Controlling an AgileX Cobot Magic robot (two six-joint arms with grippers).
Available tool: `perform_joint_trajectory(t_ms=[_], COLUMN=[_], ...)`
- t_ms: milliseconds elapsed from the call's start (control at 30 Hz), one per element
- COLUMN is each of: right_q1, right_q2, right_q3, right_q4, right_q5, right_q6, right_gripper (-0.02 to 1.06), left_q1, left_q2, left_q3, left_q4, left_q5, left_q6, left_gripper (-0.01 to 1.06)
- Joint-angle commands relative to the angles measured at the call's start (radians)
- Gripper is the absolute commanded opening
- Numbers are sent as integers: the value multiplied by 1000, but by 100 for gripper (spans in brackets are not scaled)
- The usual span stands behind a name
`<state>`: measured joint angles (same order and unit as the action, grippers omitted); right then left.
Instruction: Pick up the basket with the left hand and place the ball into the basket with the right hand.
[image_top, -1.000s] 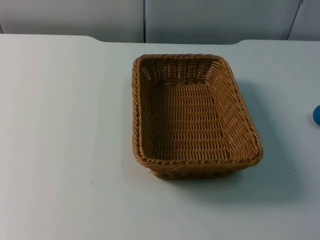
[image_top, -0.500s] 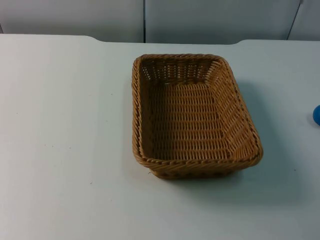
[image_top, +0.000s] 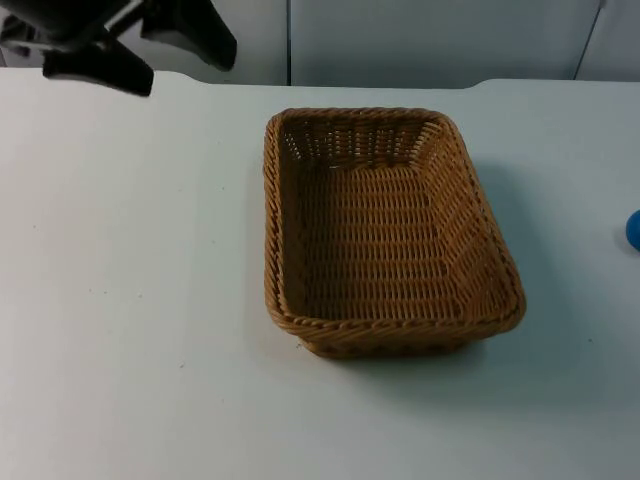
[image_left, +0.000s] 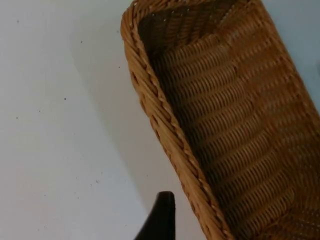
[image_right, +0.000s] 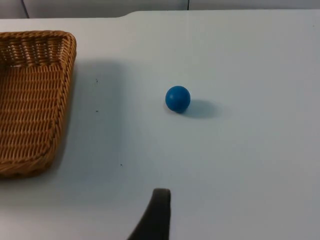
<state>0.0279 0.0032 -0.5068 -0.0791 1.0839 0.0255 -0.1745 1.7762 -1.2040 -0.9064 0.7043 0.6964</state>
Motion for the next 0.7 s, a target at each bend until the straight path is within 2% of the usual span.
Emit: perform_joint_trajectory(t_ms=[0, 167, 500, 667], right_q1=[-8, -8, -8, -8], right_q2=[-3, -3, -3, -3], right_q3=[-1, -1, -1, -1], right_q4=[-1, -1, -1, -1], right_q5=[-6, -6, -6, -6], right_q6=[0, 0, 0, 0], right_gripper=[82, 82, 82, 82], left_q1=[-6, -6, -10, -54], left_q2=[32, 107, 209, 261], left_q3=[-19, -40, -90, -126], left_q4=[-3, -8, -64, -68], left_q5=[-15, -35, -21, -31], left_q6=[3, 3, 1, 1], left_gripper=[80, 80, 80, 80])
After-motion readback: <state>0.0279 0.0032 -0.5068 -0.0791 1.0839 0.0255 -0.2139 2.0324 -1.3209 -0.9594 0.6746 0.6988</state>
